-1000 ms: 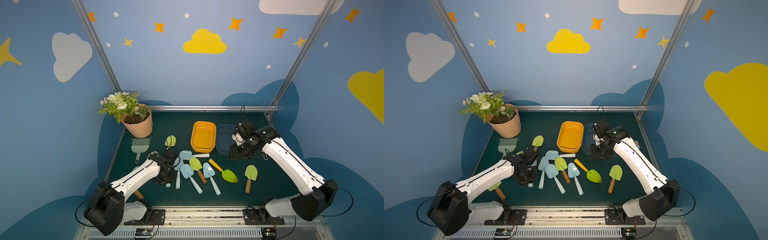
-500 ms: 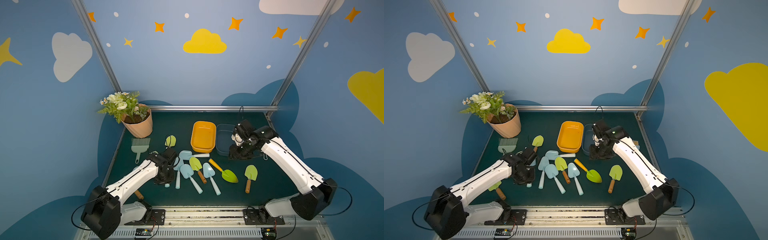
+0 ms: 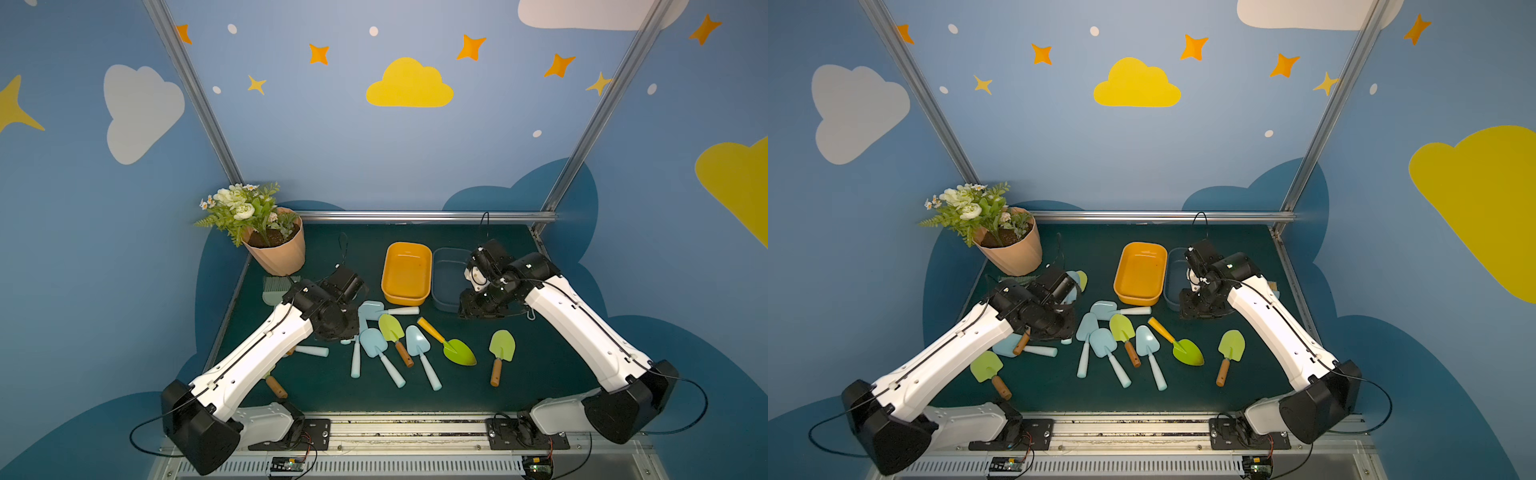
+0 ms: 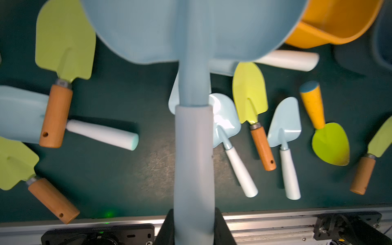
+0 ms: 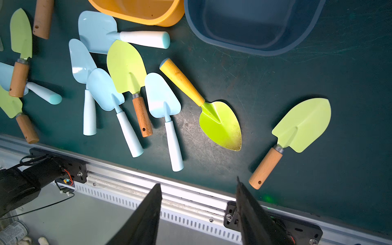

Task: Sort the small shovels by color and place them into the storage box
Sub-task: Place the shovel in the storage box.

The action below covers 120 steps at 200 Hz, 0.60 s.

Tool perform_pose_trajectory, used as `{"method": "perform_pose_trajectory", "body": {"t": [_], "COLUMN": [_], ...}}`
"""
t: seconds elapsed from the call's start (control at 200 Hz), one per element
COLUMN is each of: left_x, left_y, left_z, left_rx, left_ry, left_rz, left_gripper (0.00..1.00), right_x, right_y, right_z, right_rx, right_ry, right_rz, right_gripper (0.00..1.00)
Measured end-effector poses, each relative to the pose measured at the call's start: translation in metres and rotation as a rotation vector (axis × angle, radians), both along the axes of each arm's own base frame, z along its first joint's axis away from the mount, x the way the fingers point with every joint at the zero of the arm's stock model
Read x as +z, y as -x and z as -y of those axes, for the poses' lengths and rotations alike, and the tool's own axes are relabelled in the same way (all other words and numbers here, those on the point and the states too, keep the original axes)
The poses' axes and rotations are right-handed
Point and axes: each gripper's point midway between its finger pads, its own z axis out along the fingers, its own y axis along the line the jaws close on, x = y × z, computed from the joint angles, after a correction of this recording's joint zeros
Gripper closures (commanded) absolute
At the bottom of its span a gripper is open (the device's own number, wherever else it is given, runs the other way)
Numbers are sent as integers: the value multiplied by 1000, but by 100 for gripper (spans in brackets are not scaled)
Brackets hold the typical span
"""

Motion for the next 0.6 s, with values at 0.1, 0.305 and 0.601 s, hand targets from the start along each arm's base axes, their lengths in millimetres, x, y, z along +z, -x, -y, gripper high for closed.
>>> {"method": "perform_pose_trajectory", "body": {"t": [0.1,0.305,0.601], "left_x": [19,24,29], "left_y": [-27,-76,-123], "left_z": [27,79,154], "left_rx": [-50,-149,-253], "left_ry": [12,12,50], "left_rz": [33,55,98], "left_gripper": [97,97,97], "right_x": [0,0,13], "right_y": [2,5,5], "right_z": [2,9,34], "right_rx": [-1,-11,-61], "right_ry": [3,16,59], "right_rz": [5,17,111], "right_gripper": [42,42,40]}}
